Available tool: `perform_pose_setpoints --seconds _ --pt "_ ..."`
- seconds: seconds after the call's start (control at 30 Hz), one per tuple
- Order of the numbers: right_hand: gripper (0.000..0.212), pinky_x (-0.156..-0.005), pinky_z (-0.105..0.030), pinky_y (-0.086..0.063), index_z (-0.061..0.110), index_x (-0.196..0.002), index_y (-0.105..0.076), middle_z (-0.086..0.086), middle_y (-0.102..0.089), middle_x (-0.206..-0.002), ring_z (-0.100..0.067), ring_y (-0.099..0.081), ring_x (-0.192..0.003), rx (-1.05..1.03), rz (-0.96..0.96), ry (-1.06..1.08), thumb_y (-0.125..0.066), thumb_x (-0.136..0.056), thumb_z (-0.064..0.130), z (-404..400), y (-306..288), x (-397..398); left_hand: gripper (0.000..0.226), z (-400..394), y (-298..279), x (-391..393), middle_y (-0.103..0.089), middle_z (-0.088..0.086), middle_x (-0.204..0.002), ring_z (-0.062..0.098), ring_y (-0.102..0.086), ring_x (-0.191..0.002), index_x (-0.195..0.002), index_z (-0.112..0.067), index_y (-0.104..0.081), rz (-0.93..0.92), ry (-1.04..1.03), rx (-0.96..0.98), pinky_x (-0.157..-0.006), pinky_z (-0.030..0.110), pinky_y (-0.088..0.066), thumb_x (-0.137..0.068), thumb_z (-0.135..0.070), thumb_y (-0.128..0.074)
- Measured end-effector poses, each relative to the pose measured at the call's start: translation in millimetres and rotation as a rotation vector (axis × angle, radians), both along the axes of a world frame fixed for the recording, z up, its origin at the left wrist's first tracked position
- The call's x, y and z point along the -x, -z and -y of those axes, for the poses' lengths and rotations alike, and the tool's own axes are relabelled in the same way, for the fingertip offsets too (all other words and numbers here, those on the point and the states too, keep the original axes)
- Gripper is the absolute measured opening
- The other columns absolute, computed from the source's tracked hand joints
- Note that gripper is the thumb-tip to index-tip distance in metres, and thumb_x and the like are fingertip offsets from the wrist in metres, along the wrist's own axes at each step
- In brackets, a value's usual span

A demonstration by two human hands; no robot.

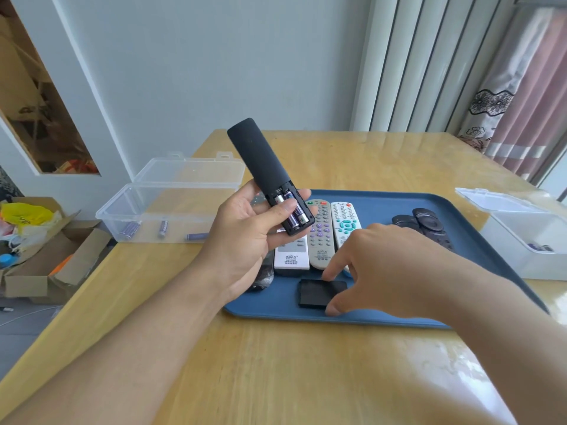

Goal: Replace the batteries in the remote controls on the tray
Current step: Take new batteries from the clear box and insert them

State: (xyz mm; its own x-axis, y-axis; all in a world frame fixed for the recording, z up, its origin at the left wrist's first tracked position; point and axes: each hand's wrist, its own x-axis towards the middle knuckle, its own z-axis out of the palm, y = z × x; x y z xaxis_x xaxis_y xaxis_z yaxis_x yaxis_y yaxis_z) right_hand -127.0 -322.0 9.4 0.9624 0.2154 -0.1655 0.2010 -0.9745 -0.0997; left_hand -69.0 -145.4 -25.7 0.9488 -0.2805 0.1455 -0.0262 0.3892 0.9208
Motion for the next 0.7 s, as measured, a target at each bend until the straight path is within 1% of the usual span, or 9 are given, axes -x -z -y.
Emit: perform_pose_setpoints --seconds 0.07,0.13,0.23,0.33,0.37,0.43,0.53,0.63,0.7 --pt "0.055 -0.056 -0.022 -0.034 0.049 -0.116 -0.066 0.016 -0.054 -0.08 -0.004 -0.051 -0.074 -0.012 0.002 0.002 -0.073 -0.068 0.073 -1 0 0 0.023 0 -1 0 -0.074 0.018 -0.116 0.041 -0.069 -0.111 -0.113 -0.012 -0.06 -0.013 0.0 0.016 -0.086 0.043 -0.062 -0.096 0.003 -0.057" --pt "0.054 -0.057 -0.022 -0.035 0.048 -0.115 -0.067 0.015 -0.057 -0.081 -0.005 -0.054 -0.078 -0.039 -0.005 0.006 -0.074 -0.068 0.072 0 2 0 0.022 -1 -2 0 -0.073 0.017 -0.117 0.039 -0.07 -0.11 -0.112 -0.012 -0.06 -0.031 0.0 0.035 -0.084 0.041 -0.062 -0.096 0.003 -0.057" --pt "0.05 -0.056 -0.024 -0.036 0.047 -0.112 -0.068 0.013 -0.057 -0.079 -0.006 -0.055 -0.079 -0.09 -0.014 -0.007 -0.076 -0.068 0.069 2 3 -1 0.02 -2 -3 0 -0.075 0.015 -0.113 0.03 -0.074 -0.098 -0.11 -0.011 -0.059 -0.046 -0.025 0.061 -0.079 0.038 -0.063 -0.096 0.004 -0.057" --pt "0.042 -0.05 -0.02 -0.032 0.047 -0.102 -0.07 0.012 -0.059 -0.066 -0.002 -0.054 -0.063 -0.207 0.009 -0.01 -0.079 -0.066 0.066 7 -3 -1 0.02 -1 -3 -1 -0.074 0.013 -0.106 0.024 -0.075 -0.09 -0.109 -0.011 -0.058 -0.048 -0.07 0.079 -0.076 0.036 -0.063 -0.095 0.004 -0.058" --pt "0.039 -0.049 -0.019 -0.033 0.047 -0.099 -0.07 0.016 -0.058 -0.064 -0.001 -0.053 -0.059 -0.254 0.037 -0.006 -0.079 -0.065 0.065 9 -5 -2 0.02 -2 -3 -1 -0.074 0.013 -0.105 0.024 -0.075 -0.09 -0.109 -0.011 -0.058 -0.05 -0.083 0.091 -0.074 0.035 -0.063 -0.095 0.004 -0.059" --pt "0.038 -0.05 -0.018 -0.034 0.046 -0.097 -0.071 0.024 -0.056 -0.069 0.001 -0.052 -0.061 -0.342 0.147 0.008 -0.078 -0.065 0.064 15 -7 -5 0.02 -2 -3 -2 -0.075 0.012 -0.106 0.024 -0.076 -0.091 -0.108 -0.012 -0.057 -0.057 -0.11 0.103 -0.072 0.033 -0.062 -0.095 0.003 -0.06" --pt "0.039 -0.062 -0.024 -0.038 0.046 -0.099 -0.071 0.027 -0.055 -0.089 0.004 -0.055 -0.079 -0.464 0.368 0.036 -0.075 -0.065 0.063 17 -3 -10 0.019 -3 -2 -3 -0.077 0.009 -0.109 0.021 -0.076 -0.09 -0.105 -0.014 -0.058 -0.059 -0.136 0.077 -0.069 0.029 -0.061 -0.094 0.0 -0.062" --pt "0.034 -0.067 -0.023 -0.04 0.047 -0.102 -0.069 0.033 -0.058 -0.086 0.016 -0.053 -0.079 -0.581 0.482 0.101 -0.078 -0.071 0.057 4 10 -13 0.016 -2 1 -3 -0.078 0.007 -0.109 0.023 -0.075 -0.095 -0.103 -0.015 -0.061 -0.041 -0.158 -0.004 -0.074 0.032 -0.062 -0.093 -0.004 -0.066" --pt "0.034 -0.075 -0.026 -0.048 0.045 -0.107 -0.069 0.033 -0.06 -0.087 0.013 -0.055 -0.084 -0.606 0.551 0.124 -0.078 -0.075 0.053 -6 22 -14 0.015 0 2 -2 -0.078 0.007 -0.108 0.025 -0.075 -0.099 -0.106 -0.013 -0.062 -0.033 -0.163 -0.027 -0.075 0.035 -0.062 -0.093 -0.006 -0.066"
